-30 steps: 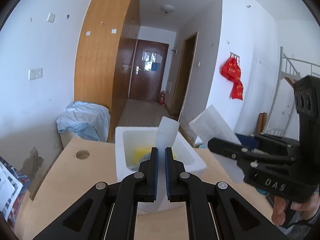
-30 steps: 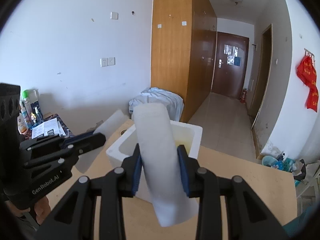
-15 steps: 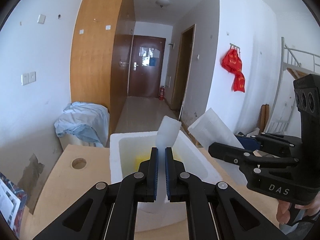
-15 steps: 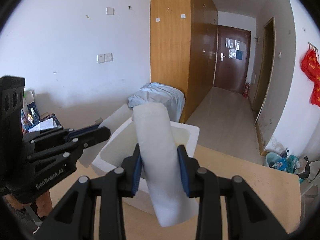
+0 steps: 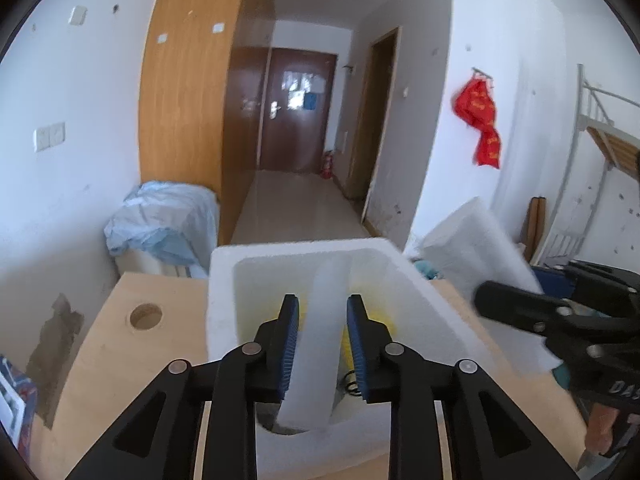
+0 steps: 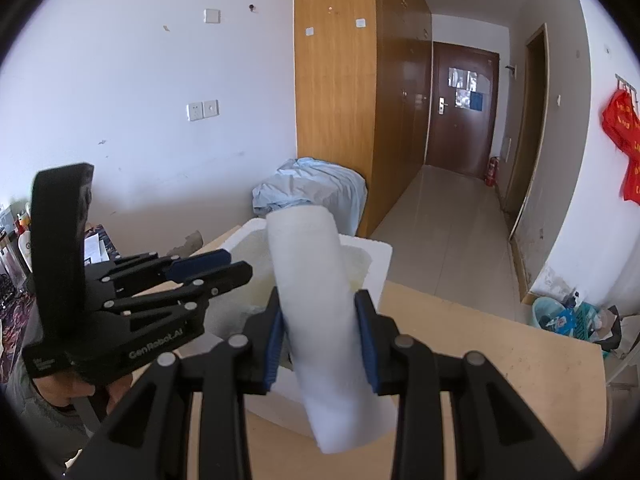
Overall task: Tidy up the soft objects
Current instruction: 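Open the left tool dropping the strip while the right tool releases the block into the box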
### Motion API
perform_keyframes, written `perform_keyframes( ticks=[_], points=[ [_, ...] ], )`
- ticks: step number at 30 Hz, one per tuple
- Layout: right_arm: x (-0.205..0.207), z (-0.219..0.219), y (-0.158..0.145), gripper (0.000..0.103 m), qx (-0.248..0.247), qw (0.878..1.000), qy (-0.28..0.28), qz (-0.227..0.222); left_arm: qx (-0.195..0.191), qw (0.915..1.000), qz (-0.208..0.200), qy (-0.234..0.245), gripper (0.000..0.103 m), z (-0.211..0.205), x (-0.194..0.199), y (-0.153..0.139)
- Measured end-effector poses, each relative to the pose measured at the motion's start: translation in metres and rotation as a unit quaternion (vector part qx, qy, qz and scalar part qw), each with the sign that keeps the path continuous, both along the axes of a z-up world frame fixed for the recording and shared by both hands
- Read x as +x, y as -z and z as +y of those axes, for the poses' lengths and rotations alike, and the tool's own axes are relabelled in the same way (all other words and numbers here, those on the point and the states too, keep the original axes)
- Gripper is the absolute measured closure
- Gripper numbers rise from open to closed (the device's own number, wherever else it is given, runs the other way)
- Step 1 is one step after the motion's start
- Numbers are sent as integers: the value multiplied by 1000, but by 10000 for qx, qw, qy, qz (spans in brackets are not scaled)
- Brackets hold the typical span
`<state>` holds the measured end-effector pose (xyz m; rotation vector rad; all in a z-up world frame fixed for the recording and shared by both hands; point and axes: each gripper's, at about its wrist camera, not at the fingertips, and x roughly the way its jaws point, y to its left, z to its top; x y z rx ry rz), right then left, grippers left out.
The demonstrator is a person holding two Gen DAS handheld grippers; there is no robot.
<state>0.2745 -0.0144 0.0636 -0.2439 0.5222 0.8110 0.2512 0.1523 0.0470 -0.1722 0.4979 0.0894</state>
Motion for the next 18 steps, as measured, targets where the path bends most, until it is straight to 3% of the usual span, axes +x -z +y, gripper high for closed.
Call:
perform_keyframes(
  ticks=[4, 5, 18],
  points=[
    [1, 1, -1, 65, -3, 10000, 11, 11, -176, 9996, -140, -170, 26, 9, -9, -1],
    [1, 1, -2, 65, -7, 10000, 11, 12, -166, 9993, -234, -257, 22, 9, -14, -3],
    [-2, 9, 0, 65, 30, 9998, -187, -48, -20, 9974, -653, -310, 15, 5, -72, -22]
  ],
)
